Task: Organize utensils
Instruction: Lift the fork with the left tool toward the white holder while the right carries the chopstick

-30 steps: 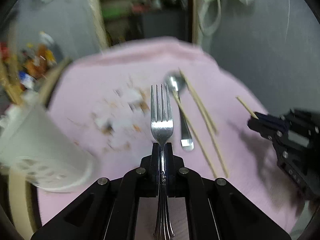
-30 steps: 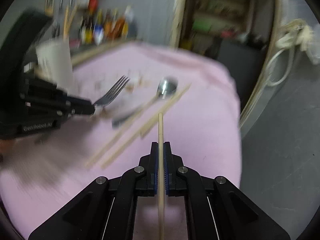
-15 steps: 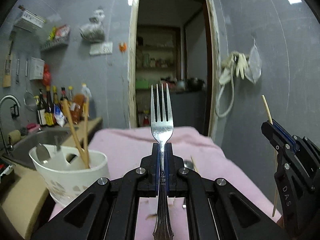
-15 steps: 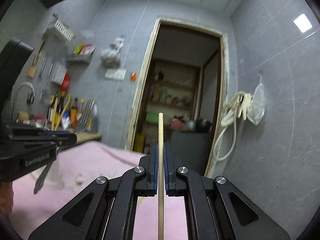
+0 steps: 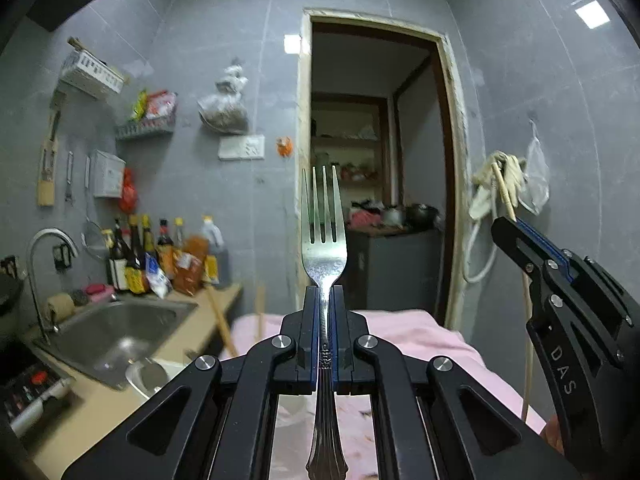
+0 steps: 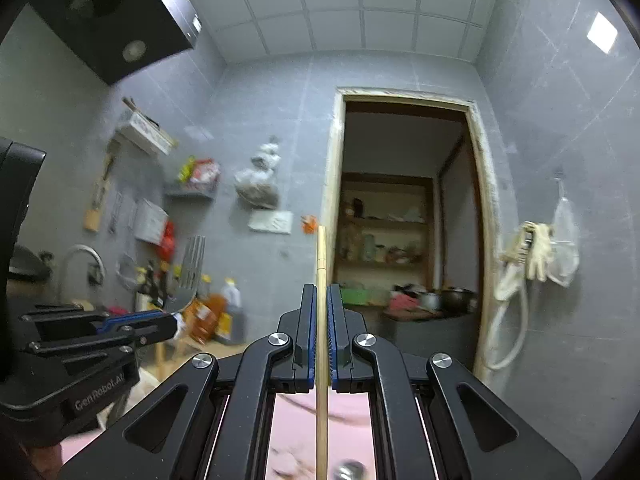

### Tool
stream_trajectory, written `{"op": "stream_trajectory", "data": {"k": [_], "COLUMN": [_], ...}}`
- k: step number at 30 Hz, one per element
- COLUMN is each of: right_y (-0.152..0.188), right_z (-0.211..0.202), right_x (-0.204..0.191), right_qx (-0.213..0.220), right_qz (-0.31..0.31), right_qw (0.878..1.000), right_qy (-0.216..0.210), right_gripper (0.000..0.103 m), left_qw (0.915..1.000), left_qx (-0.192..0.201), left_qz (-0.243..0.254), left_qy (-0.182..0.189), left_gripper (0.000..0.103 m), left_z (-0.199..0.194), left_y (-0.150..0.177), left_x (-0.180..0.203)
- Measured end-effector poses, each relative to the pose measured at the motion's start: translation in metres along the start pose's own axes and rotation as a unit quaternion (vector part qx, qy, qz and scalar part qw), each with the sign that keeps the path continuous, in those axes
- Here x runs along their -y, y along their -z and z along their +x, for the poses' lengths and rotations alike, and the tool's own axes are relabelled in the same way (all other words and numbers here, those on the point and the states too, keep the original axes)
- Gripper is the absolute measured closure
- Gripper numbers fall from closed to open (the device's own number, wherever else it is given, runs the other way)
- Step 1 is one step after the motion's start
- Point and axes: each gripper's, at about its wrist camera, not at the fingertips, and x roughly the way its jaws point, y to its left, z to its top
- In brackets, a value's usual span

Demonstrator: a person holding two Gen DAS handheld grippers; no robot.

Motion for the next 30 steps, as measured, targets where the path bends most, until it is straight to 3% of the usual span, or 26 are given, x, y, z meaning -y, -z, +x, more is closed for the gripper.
{"op": "stream_trajectory", "data": {"k": [8,18,23,30], "right_y": [-0.025,-0.026,-0.013,0.007], "right_z": [0.045,0.101,0.114,0.126], "right_x": [-0.027,-0.06,-0.066,-0.066], "right_qx": [0.007,-0.011,-0.017,-0.031], "right_qz": [0.063,0.136,0.144,0.152], "right_qw": [0.996,0.98,0.977,0.975], "right_qy": [-0.07,-0.148,-0.153,-0.158], "right_gripper": [0.1,0.1,0.1,0.1], "left_qw": [0.9985,0.9932,0.9843,0.9816], "left_qx": [0.004,-0.041,-0.059,-0.074], "left_qz": [-0.015,-0.094,-0.152,-0.156], "left_qy": [-0.053,-0.055,-0.067,-0.081], "left_gripper": [0.101,0.101,0.101,0.101], "left_z": [0.013,0.046,0.061,0.066], "left_y": [-0.028,-0.016,-0.007,0.003], "left_x": [-0.067,-0.144,-0.175,-0.182]}}
